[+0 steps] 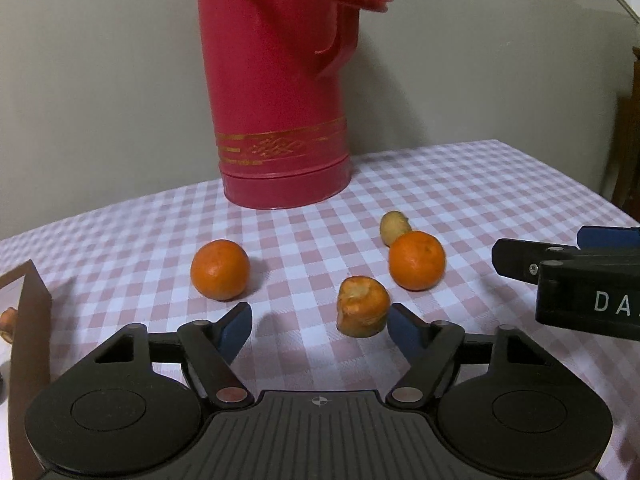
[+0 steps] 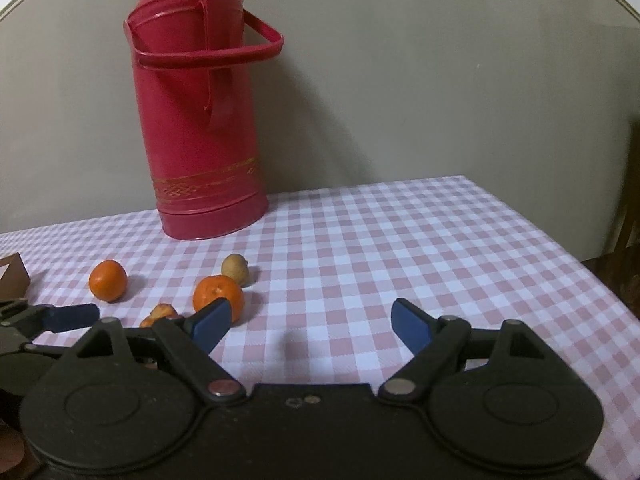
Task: Organize fruits
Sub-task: 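Grasp a brown nut with the left tool while the right tool grasps an orange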
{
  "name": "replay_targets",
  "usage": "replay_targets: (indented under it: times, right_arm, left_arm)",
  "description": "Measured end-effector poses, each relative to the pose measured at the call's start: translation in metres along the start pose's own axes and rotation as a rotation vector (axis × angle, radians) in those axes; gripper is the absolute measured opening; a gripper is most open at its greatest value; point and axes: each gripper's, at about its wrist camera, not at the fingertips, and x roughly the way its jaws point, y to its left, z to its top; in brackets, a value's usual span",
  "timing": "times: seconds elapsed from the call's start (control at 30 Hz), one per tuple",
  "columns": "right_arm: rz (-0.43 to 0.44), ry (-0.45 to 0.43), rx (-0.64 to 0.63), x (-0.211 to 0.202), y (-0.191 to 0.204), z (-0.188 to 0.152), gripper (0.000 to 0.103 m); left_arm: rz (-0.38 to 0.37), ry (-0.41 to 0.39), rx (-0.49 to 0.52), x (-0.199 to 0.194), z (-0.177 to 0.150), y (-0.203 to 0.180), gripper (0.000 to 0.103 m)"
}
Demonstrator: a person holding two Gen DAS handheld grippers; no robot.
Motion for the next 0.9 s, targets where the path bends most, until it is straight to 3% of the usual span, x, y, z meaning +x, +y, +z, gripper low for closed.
replay_targets:
  times: [0.13, 0.3, 0.57, 0.67, 0.83, 0.9]
  right_arm:
    - [0.033, 0.012, -0.016, 0.008, 0.007, 0.003, 0.08]
    - [0.066, 0.026, -0.045, 0.017, 0.018, 0.005, 0.078]
    - [0.123, 0.063, -0.045, 0.034, 0.031, 0.01, 0.072]
    - [0.146, 0.08, -0.029, 0.041, 0.031, 0.012, 0.071]
    - [0.165, 0.108, 0.0, 0.051, 0.028, 0.014, 0.063]
    - [0.152, 0.11, 0.006, 0.053, 0.027, 0.015, 0.062]
  left_arm:
    - [0.064, -0.004, 0.016, 0.002, 0.001, 0.006, 0.075]
    - [0.056, -0.001, -0.029, 0.004, 0.001, 0.02, 0.075]
    - [0.011, -0.004, 0.026, 0.013, 0.009, 0.017, 0.072]
    - [0.001, -0.008, 0.047, 0.017, 0.012, 0.014, 0.063]
    - [-0.028, 0.013, 0.048, 0.025, 0.015, 0.011, 0.035]
    - [-0.028, 0.014, 0.034, 0.025, 0.015, 0.013, 0.032]
